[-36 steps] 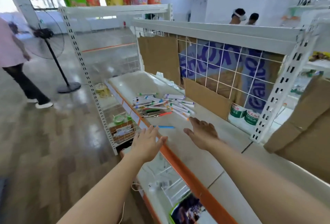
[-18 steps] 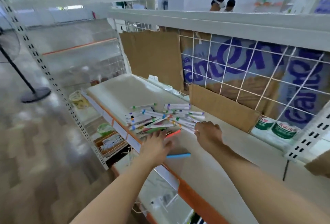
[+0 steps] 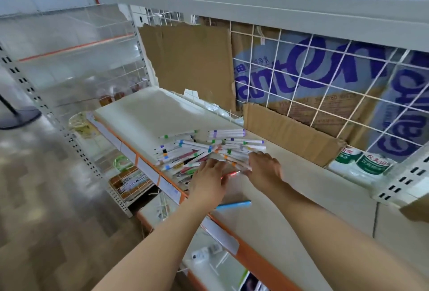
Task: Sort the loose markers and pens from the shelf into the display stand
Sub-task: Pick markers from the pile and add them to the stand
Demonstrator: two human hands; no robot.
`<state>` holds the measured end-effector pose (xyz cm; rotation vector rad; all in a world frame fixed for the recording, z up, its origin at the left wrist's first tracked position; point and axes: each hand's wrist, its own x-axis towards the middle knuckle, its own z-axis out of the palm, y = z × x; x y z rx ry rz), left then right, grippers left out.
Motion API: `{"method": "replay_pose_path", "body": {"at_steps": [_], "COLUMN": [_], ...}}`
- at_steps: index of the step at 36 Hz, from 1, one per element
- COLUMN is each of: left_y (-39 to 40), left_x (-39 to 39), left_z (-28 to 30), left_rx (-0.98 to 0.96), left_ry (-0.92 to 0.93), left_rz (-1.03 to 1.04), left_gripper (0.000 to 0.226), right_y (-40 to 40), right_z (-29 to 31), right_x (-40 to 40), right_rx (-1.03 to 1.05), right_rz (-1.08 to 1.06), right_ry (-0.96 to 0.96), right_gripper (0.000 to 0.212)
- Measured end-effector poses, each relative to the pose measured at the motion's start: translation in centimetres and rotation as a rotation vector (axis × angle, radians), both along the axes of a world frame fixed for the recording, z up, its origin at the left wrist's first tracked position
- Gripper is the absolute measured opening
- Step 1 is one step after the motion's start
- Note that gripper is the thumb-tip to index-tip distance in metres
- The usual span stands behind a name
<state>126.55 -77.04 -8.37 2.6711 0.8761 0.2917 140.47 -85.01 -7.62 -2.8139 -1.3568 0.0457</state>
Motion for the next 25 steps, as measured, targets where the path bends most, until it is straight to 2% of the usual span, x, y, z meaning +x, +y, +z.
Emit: {"method": "replay_pose_path", "body": {"at_steps": [3,6,11,16,21,25], "left_y": [-0.1,-0.5,-1.5,-1.9,-2.2,-2.0], "left_x": [0.4,0.9,1.5,2.3,3.1,2.8], "left_z": [0.3,0.6,0.9,1.5,2.4,3.0], "left_rx": [0.013,-0.001,0.023,0.149,0.243,0.254], "left_ry": [-0.010,-0.029,-0.025,0.026,0.110,0.197], "left_rz": [0.003,0.009,-0.003,0.001,0.022,0.042], "left_gripper": [0.039,0.038,0.040,0.051,0.036,0.032], "right_y": [-0.1,-0.4,-1.6,-2.3,-2.6,-3.5], "right_z": [-0.1,-0.2,0.0,1.3,2.6,3.8], "right_x": [0.0,-0.2,-0.3,-0.1,-0.5,-0.3], "right_rx": [-0.021,-0.036,0.024,0.087,0.153,0.200], "right_rz": [0.005,0.021,0.042,0.170,0.256,0.191], "right_ry": [0.002,-0.010,-0.067,-0.123,-0.067,0.092], "right_gripper": [0.039,0.029,0.029,0.025,0.019,0.025]}}
